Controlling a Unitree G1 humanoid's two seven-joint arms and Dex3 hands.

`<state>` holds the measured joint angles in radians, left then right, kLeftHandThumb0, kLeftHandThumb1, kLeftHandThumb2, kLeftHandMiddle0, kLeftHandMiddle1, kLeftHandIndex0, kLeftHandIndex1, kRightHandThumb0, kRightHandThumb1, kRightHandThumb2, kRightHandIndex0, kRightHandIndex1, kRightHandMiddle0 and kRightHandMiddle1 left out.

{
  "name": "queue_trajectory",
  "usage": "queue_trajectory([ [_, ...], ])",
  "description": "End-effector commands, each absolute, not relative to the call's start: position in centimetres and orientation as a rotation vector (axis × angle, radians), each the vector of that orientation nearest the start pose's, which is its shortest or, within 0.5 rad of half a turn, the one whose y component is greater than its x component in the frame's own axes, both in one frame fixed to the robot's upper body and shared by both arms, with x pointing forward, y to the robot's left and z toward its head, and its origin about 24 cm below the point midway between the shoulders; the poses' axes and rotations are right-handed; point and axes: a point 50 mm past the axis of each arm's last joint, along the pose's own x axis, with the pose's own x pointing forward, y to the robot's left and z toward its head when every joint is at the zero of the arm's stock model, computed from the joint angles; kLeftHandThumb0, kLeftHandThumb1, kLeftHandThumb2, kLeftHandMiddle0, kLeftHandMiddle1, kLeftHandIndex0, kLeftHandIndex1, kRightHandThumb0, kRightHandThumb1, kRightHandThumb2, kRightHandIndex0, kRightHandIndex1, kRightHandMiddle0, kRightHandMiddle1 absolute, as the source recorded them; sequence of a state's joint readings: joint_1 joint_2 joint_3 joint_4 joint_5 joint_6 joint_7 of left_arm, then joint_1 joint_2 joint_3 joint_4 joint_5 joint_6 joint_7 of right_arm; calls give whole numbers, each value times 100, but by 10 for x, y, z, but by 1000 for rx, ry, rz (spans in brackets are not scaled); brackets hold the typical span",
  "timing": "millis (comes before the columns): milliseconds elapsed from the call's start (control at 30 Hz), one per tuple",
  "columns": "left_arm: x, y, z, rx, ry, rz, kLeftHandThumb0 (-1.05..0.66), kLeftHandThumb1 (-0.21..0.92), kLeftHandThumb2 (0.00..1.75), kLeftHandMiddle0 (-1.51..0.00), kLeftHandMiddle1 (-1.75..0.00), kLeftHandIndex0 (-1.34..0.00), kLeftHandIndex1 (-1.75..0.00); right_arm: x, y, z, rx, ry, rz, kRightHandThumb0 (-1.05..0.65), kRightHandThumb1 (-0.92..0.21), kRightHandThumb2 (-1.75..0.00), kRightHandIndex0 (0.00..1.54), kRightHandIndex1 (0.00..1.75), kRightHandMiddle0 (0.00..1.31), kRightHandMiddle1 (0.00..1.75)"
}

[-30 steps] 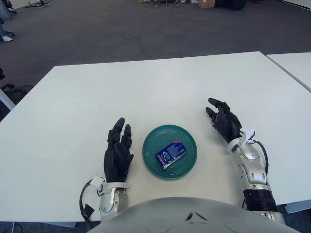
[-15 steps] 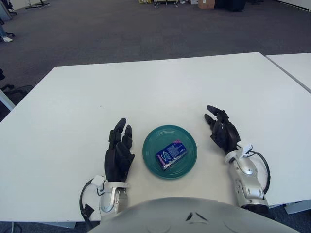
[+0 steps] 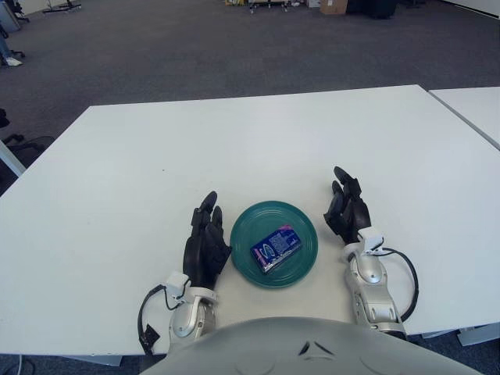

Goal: Put the gum into the plate.

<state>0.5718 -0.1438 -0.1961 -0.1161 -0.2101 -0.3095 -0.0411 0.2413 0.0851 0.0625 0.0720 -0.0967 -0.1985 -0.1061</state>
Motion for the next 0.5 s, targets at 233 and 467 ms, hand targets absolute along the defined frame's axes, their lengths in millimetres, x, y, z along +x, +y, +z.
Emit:
queue_trajectory([
  [233,130,112,-5,-381,158,131,-105,92,91,0,0,0,-30,164,-136,-43,-130,278,-72,-83,-92,-105,0,0,0,12],
  [467,130,110,-2,-325,177,138,-105,92,94,0,0,0,-24,169,-139,-50,-155,272,-97,-84,-92,-106,0,0,0,5],
])
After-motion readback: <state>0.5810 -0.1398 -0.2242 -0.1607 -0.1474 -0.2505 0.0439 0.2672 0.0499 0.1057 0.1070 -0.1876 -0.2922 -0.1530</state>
